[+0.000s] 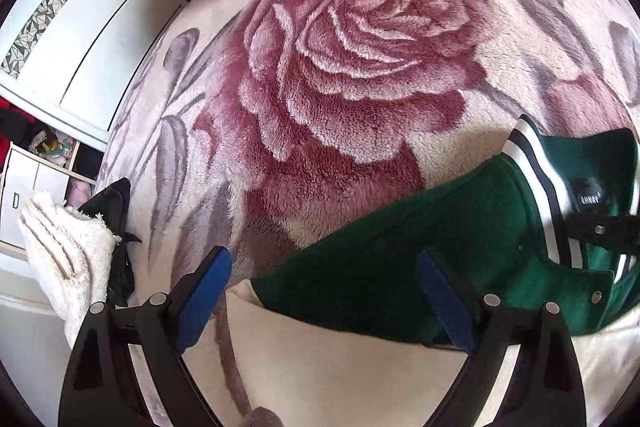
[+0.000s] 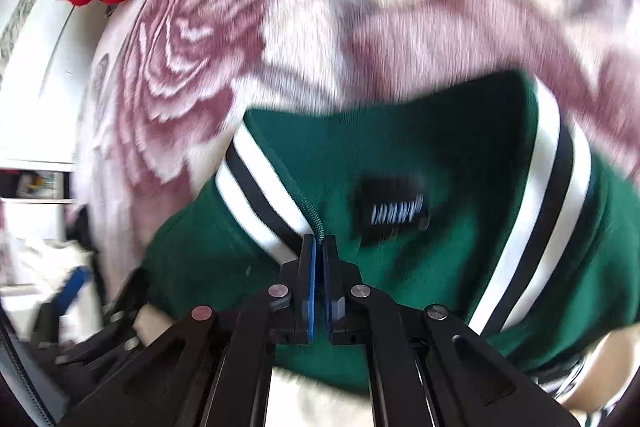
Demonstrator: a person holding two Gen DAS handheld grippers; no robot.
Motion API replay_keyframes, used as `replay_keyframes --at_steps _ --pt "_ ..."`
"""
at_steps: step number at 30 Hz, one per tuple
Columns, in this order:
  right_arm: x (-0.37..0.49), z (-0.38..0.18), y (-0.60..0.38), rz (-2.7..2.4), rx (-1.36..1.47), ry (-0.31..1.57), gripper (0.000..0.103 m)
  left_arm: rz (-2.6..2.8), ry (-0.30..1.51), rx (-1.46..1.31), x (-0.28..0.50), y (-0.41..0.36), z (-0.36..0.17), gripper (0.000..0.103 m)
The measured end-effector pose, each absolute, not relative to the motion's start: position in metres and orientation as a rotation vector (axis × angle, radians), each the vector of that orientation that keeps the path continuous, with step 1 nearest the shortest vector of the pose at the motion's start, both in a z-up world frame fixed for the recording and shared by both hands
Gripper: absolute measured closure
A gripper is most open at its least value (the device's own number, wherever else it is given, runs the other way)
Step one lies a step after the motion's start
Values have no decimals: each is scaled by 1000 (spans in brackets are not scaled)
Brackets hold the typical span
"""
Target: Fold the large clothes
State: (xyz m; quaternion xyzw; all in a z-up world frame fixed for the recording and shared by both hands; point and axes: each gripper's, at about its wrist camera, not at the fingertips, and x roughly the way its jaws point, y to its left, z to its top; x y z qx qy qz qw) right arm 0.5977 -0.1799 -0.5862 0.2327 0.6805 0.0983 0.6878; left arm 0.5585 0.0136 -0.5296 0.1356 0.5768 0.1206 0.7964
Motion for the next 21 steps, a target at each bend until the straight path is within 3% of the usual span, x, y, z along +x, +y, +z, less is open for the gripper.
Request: replay_keyframes --at_steps 3,5,7,13,15,17,21 --pt "574 -557 -219 167 509 1526 86 237 1223 313 547 4 -529 7" --pt "559 -543 -245 108 470 1501 56 217 1226 338 541 -7 -535 7" --pt "550 -546 -261 74 475 1512 51 210 1236 346 541 -17 -543 7" --pt "550 -607 -243 3 357 1677 50 215 1245 375 544 -36 -562 7" --pt "548 -608 -231 -32 272 1630 52 214 1234 397 543 -40 -565 7" --pt "547 -602 -220 -77 178 1600 74 212 1229 409 541 -41 -566 7" --pt "547 -591 -229 -134 223 1544 86 213 1227 400 538 -39 -562 7"
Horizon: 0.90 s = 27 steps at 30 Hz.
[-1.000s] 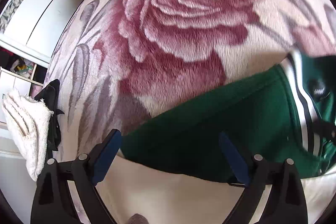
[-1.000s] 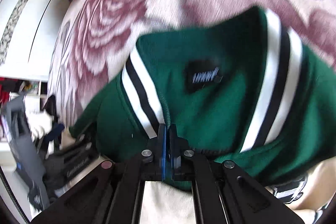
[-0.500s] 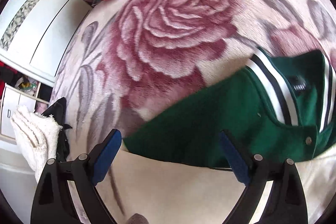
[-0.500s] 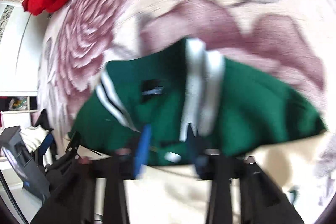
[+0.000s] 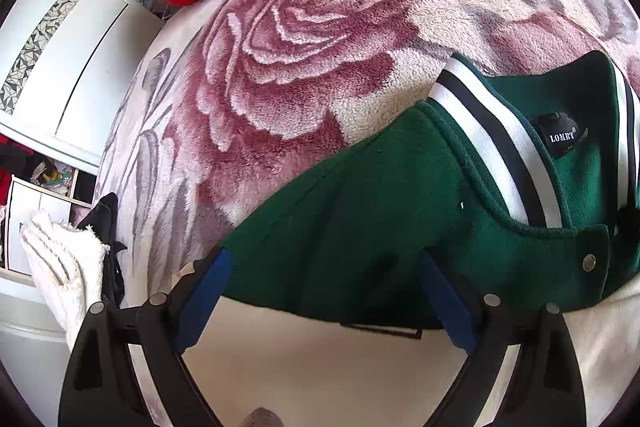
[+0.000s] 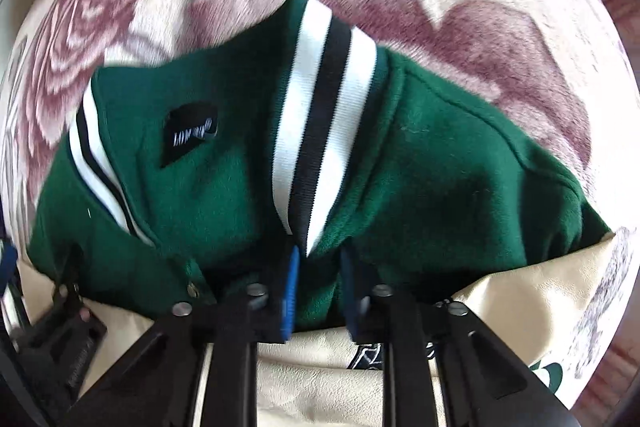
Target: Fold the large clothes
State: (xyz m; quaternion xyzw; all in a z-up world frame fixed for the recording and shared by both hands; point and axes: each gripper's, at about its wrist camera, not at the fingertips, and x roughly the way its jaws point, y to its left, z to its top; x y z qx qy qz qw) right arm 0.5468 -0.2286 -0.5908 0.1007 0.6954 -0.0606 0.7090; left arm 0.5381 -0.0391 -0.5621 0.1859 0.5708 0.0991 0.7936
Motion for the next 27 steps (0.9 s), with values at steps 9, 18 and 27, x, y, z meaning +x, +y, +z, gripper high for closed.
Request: replay_keyframes --at_steps 9,18,27 --pt "557 -584 -268 -32 436 1568 74 215 1155 396 528 -35 -528 7" --pt "339 -498 -404 4 594 1562 39 87 1223 299 407 -36 -478 7" --pt "214 -565 -466 -78 607 1665 39 -62 1456 345 282 -135 -554 7"
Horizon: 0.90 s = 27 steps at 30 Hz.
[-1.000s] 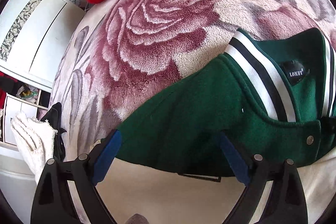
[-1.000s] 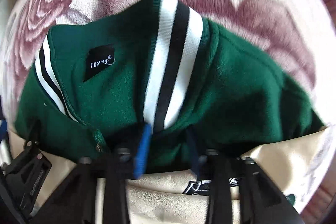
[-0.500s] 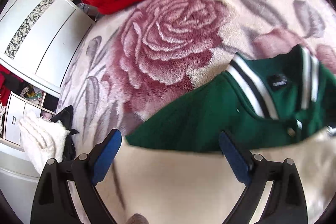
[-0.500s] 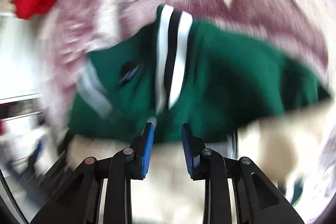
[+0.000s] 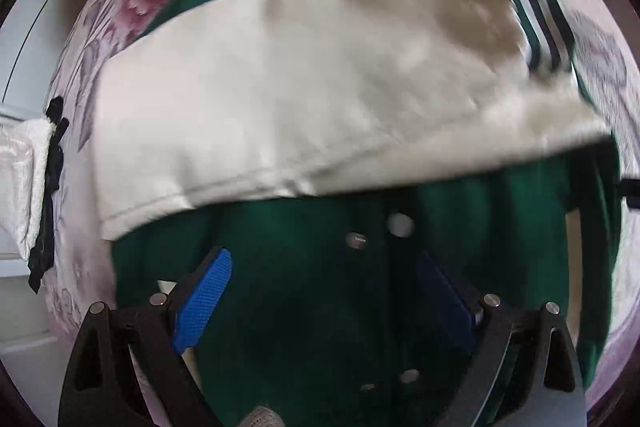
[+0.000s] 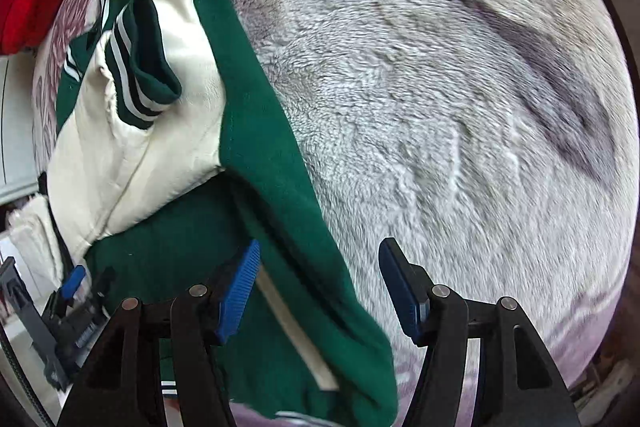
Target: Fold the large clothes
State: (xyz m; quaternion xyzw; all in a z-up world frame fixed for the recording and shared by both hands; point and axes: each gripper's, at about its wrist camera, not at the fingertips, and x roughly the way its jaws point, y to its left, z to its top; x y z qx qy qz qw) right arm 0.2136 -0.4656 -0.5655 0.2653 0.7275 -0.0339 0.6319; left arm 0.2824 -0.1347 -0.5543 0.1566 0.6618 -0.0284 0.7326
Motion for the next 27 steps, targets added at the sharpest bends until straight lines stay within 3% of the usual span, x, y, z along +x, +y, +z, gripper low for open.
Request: replay_keyframes --at_steps 2,3,4,7,12,14,16,20,22,25,27 --pt "223 -577 -457 0 562 1658 43 -57 1476 420 275 -155 -579 7" --pt "229 -580 -453 6 511 1650 55 -42 1484 452 274 -160 -590 7" --pt "235 -581 -454 -28 466 1632 88 -36 1490 472 273 -164 -599 7" --pt "239 -591 -492 -177 582 1584 89 -20 1481 477 276 -165 -604 0" --pt "218 -603 -534 -204 797 1559 89 -25 1490 485 275 -166 -604 0" --pt "207 -594 -542 -137 689 1560 84 -15 1494 476 275 -166 -603 0" --pt "195 -605 -548 -139 636 1613 73 -9 1488 488 275 -171 -602 0" --pt "187 -584 -558 -131 641 1623 72 6 1478 502 267 -176 -596 0" --pt "176 -574 -547 -55 585 1622 66 7 1472 509 262 -180 -592 0" --pt "142 -602 -532 -112 343 1742 67 5 1482 510 251 -177 -593 0" --pt "126 -592 -544 -174 414 1698 66 5 1493 509 247 -169 -594 0"
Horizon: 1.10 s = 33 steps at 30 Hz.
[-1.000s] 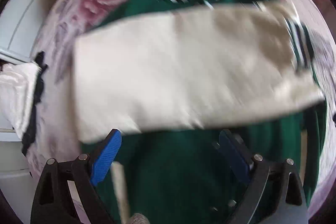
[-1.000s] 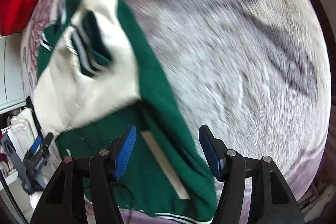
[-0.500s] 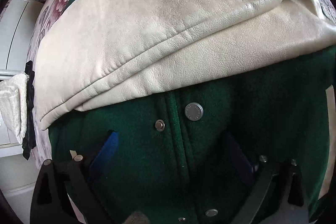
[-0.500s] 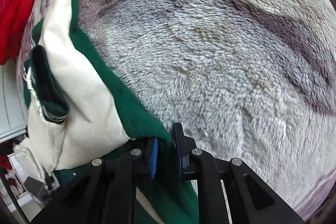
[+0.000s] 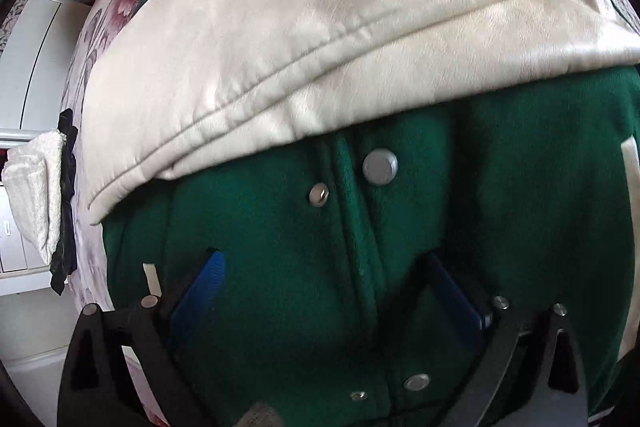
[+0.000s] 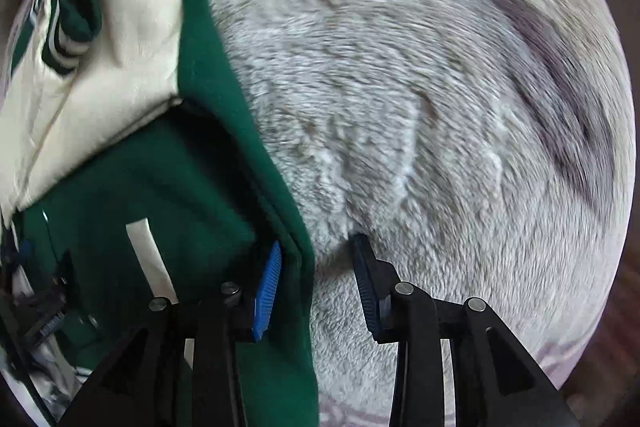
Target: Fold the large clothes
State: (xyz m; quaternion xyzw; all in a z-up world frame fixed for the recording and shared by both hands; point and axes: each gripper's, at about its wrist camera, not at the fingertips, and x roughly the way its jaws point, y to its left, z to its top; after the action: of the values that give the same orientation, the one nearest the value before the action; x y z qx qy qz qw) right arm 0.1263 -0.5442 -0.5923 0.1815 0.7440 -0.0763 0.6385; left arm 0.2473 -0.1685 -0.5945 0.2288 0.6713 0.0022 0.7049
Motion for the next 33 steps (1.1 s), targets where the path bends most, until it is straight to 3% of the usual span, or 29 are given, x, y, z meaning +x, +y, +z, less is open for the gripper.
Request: replay_keyframes --at_steps 6,12,14,17,22,28,33 --pt "35 -541 -577 -141 795 1705 65 19 1520 428 240 -116 -561 0" --pt "-62 -564 -582 -153 772 1833 62 52 1559 423 198 -53 -532 0" --pt "-91 -591 -576 -197 684 1924 58 73 1584 464 177 -35 -543 0" --pt "-99 -581 -577 -287 676 1911 49 92 1669 479 154 0 -564 0" --pt "-125 -534 -604 -310 792 1770 47 109 1672 375 133 42 -578 0" --pt "-162 -582 -593 -328 807 1920 47 112 1699 299 126 56 -601 0" --pt "-155 -514 -612 -311 690 1872 45 109 1642 308 126 62 -575 0"
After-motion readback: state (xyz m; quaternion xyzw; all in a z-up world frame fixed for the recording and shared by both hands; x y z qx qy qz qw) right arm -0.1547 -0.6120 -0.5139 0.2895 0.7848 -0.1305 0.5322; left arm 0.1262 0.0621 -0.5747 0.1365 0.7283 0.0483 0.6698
